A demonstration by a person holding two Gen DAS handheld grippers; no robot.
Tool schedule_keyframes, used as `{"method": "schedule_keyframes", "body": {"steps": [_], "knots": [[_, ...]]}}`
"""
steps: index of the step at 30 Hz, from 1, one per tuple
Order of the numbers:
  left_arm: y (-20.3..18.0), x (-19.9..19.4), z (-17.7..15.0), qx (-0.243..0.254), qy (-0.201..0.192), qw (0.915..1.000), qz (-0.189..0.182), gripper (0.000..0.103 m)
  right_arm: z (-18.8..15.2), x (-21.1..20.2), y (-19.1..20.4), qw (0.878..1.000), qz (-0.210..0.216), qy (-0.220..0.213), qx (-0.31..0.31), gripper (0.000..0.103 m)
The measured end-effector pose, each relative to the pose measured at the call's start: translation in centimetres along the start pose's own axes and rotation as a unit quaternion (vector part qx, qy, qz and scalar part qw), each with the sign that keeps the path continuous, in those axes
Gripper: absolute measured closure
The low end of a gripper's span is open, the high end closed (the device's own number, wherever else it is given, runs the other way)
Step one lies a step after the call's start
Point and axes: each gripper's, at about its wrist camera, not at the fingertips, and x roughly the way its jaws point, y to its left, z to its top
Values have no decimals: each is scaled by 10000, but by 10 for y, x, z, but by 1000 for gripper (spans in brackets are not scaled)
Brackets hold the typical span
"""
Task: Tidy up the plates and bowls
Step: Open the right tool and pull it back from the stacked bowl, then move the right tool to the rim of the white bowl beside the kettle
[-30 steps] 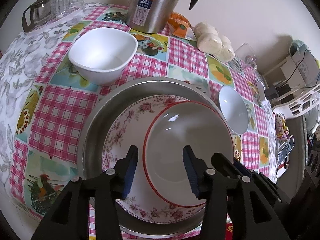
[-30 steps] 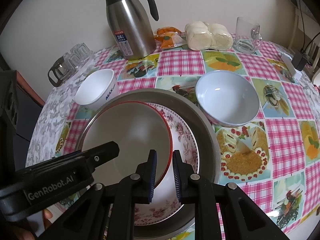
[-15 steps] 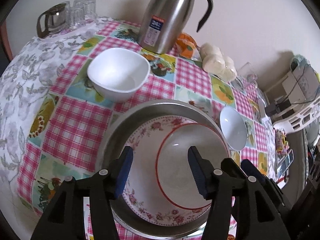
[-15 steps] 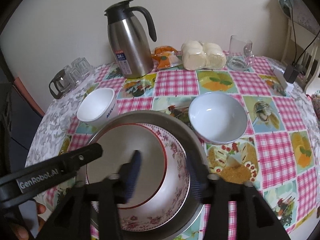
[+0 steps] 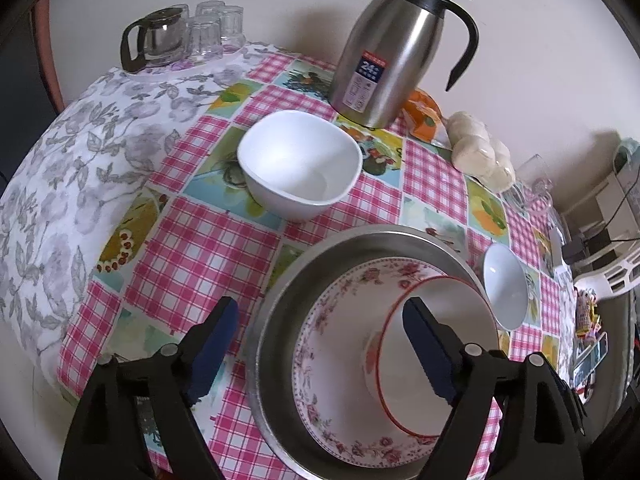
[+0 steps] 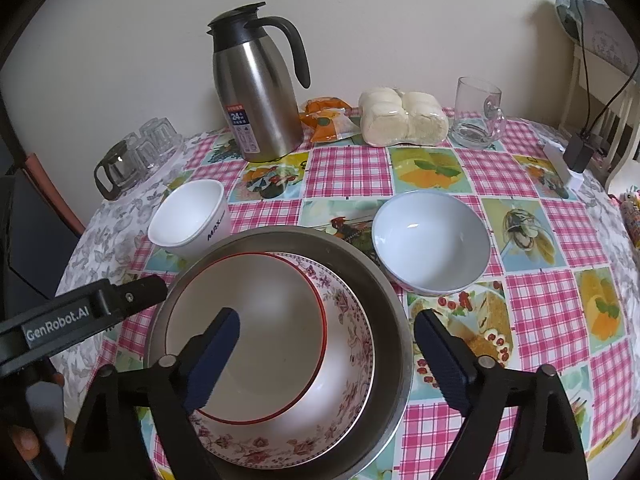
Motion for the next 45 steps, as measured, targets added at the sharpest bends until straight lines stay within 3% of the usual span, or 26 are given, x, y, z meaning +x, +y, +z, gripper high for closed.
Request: {"method": "schedule_keyframes", "body": {"steps": [3, 7, 20, 29, 45], "knots": [[3, -2, 1, -68, -89, 9999, 92, 17, 0, -1, 1, 10000, -24, -46, -17, 0], [11, -4, 3, -205, -224, 9994, 149, 8, 0, -1, 1, 10000, -35, -84, -33, 0], [29, -4, 11, -394, -396, 9979, 319, 7, -1, 1, 5, 9999, -35, -103, -123, 0], [35, -11, 25, -391, -776, 9958, 280, 7, 0, -1, 9, 9996, 4, -244, -103, 0], [54, 3, 63, -671, -1223, 9893, -439, 7, 22, -2, 22, 9988, 175, -438, -90, 0]]}}
